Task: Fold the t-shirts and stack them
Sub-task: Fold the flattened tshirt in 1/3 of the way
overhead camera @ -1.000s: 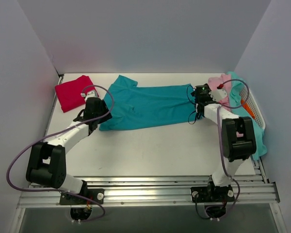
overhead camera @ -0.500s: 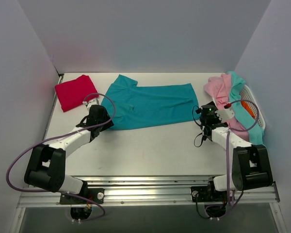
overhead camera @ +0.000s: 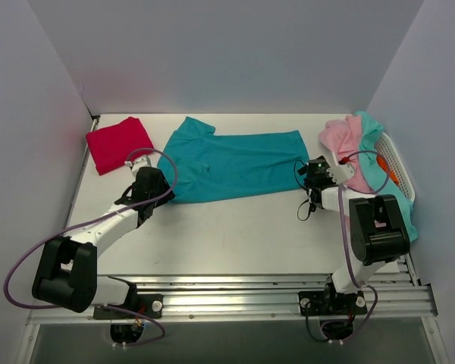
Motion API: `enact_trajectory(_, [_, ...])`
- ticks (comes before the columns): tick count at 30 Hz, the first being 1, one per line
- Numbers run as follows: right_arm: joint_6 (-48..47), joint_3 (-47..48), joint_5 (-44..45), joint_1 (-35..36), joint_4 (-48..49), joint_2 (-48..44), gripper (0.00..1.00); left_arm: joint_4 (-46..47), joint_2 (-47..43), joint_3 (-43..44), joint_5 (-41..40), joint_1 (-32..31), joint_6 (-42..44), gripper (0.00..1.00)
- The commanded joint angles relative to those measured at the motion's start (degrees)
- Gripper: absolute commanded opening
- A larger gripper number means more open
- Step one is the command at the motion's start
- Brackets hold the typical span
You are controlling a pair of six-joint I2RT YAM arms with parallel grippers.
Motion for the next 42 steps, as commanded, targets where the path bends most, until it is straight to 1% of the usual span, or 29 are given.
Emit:
enact_trajectory(1, [-0.43, 3.91, -0.80, 0.03, 2.89, 2.96, 0.90, 0.56, -1.53, -0.15, -1.47, -0.28, 0.09, 0.59])
enact_trajectory(4, [-0.26, 5.76, -1.68, 0.03, 3.60, 6.04, 0.85, 0.13, -1.53, 0.12, -1.82, -0.28, 0.44, 0.59])
enact_trajectory(8, [-0.26, 7.61, -2.48, 0.11, 4.48, 9.38, 0.81, -0.23, -1.62, 0.64, -1.91, -0.28, 0.79, 0.59])
enact_trajectory(9, [-0.26, 7.87, -2.56, 0.11, 4.48, 10.51, 0.80, -0.32, -1.62, 0.82, -1.91, -0.28, 0.88, 0.59])
enact_trajectory(10, [-0.43, 7.96, -2.91, 0.11, 5.18, 11.05, 0.76, -0.32, -1.62, 0.91, -1.83, -0.28, 1.06, 0.59])
enact_trajectory(12, [-0.87, 7.44, -3.62, 0.03, 6.06, 11.93, 0.55, -0.40, -1.71, 1.00, -1.91, -0.28, 1.15, 0.59])
enact_trajectory(13, [-1.14, 7.17, -3.97, 0.03, 7.19, 12.02, 0.38, -0.40, -1.62, 1.00, -1.91, -0.28, 1.15, 0.59])
enact_trajectory(14, [-1.31, 7.00, -4.32, -0.06, 7.38, 12.19, 0.08, -0.32, -1.62, 0.91, -1.91, -0.28, 1.23, 0.59])
enact_trajectory(15, [-1.31, 6.82, -4.32, -0.06, 7.29, 12.28, 0.00, -0.32, -1.62, 0.91, -1.91, -0.28, 1.23, 0.59])
enact_trajectory(20, [-1.23, 3.23, -4.15, -0.06, 7.38, 9.48, 0.00, 0.03, -1.45, 0.65, -1.56, -0.20, 1.23, 0.59])
enact_trajectory(23, [-0.44, -0.55, -3.71, 0.03, 5.54, 4.74, 0.00, 0.21, -1.80, 0.21, -1.47, -0.20, 1.06, 0.59])
enact_trajectory(26, [-0.08, -4.77, -2.30, 0.11, 1.77, -4.81, 0.00, 0.47, -2.59, -0.06, -1.12, -0.11, 0.80, 0.59])
enact_trajectory(28, [0.01, -7.66, -1.42, 0.20, -2.10, -9.14, 0.00, 0.39, -2.85, -0.23, -0.95, -0.20, 0.71, 0.59])
enact_trajectory(29, [-0.08, -8.64, -1.34, 0.20, -3.42, -13.43, 0.00, 0.56, -3.03, -0.23, -0.86, -0.20, 0.71, 0.59])
enact_trajectory(31, [-0.17, -10.57, -1.86, 0.38, -6.94, -17.66, 0.00, 0.56, -3.12, -0.15, -0.51, -0.28, 0.62, 0.59])
enact_trajectory(32, [-0.69, -12.15, -2.30, 0.38, -8.08, -21.95, 0.00, 0.48, -3.20, -0.15, -0.51, -0.20, 0.62, 0.59])
enact_trajectory(33, [-0.96, -12.95, -2.56, 0.55, -10.35, -23.82, 0.00, 0.30, -3.20, 0.20, -0.51, -0.20, 0.53, 0.59])
enact_trajectory(34, [-1.14, -13.48, -2.65, 0.64, -11.77, -25.93, 0.15, 0.04, -3.29, 0.29, -0.59, -0.20, 0.53, 0.59])
enact_trajectory(35, [-1.14, -13.74, -2.65, 0.64, -13.43, -27.78, 0.34, 0.03, -3.29, 0.55, -0.60, -0.28, 0.44, 0.59])
enact_trajectory(36, [-1.57, -14.18, -2.65, 0.82, -15.97, -31.45, 0.80, -0.14, -3.29, 1.17, -0.68, -0.20, 0.44, 0.59])
enact_trajectory(37, [-1.75, -14.19, -2.57, 0.82, -17.04, -33.31, 1.00, -0.14, -3.20, 1.61, -0.60, -0.20, 0.44, 0.59])
enact_trajectory(38, [-2.01, -14.01, -2.13, 0.82, -18.18, -36.29, 1.00, -0.23, -2.85, 2.13, -0.51, -0.20, 0.44, 0.59])
enact_trajectory(42, [-2.80, -9.90, -0.02, 0.90, -24.33, -40.36, 1.00, -1.28, 0.65, 8.10, 0.54, 0.15, 1.93, 0.59])
